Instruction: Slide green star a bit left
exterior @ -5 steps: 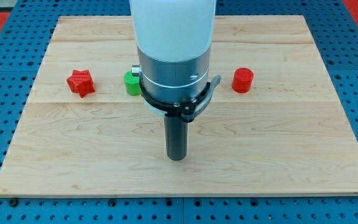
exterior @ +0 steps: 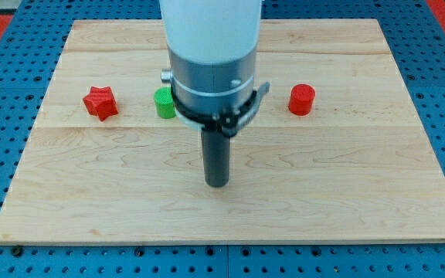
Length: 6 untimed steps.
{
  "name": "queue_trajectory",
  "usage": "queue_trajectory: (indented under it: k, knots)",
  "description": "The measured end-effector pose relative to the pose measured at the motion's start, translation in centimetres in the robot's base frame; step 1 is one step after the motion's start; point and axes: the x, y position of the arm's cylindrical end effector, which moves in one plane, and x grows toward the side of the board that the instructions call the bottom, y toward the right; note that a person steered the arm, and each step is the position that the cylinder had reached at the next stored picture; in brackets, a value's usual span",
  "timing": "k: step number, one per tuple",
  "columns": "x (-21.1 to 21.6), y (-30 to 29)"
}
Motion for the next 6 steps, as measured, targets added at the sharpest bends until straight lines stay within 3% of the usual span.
queue_trajectory:
  k: [4, 6]
  knots:
    - [-12.3, 5.2]
    - [-12.6, -2.9]
